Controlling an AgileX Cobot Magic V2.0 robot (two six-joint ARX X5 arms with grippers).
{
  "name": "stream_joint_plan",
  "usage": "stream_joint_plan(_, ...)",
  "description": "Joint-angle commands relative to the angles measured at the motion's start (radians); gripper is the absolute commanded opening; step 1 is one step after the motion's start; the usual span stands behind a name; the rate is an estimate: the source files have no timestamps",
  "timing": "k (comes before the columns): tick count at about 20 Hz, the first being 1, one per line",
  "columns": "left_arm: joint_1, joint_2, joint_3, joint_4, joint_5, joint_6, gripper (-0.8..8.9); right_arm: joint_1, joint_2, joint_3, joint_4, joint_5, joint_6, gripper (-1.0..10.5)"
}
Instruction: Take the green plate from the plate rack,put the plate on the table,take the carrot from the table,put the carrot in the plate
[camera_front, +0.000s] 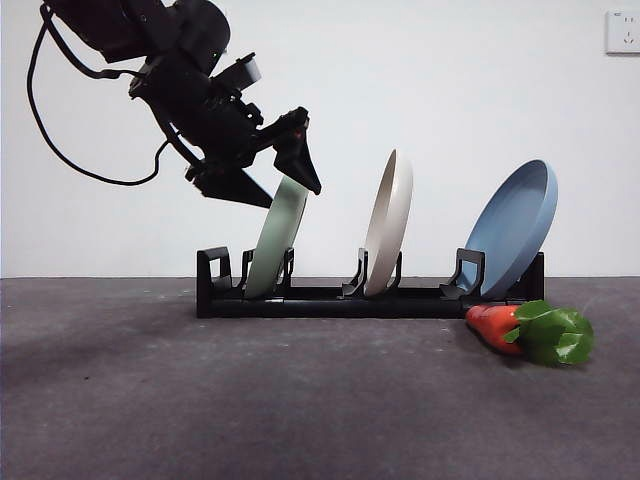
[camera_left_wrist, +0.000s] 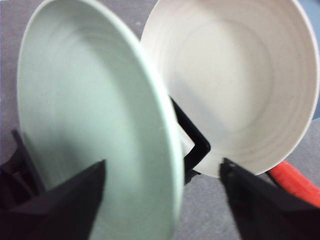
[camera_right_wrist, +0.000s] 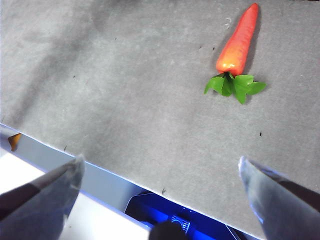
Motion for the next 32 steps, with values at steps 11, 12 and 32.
stream_joint_plan(11,0.008,-0.022,0.001,-0.011,0.083,-0.051,-0.08,0.003,0.000,0.003,0.001,0.001,-0.003,6.9)
stream_joint_plan(12,0.009,-0.035,0.003,-0.012,0.084,-0.052,-0.08,0.003,0.000,0.003,0.001,0.001,-0.003,6.9)
stream_joint_plan(32,-0.407,-0.497,0.056,-0.826,-0.426,0.297,-0.06,0.003,0.002,0.003,-0.003,0.000,-0.003,6.9)
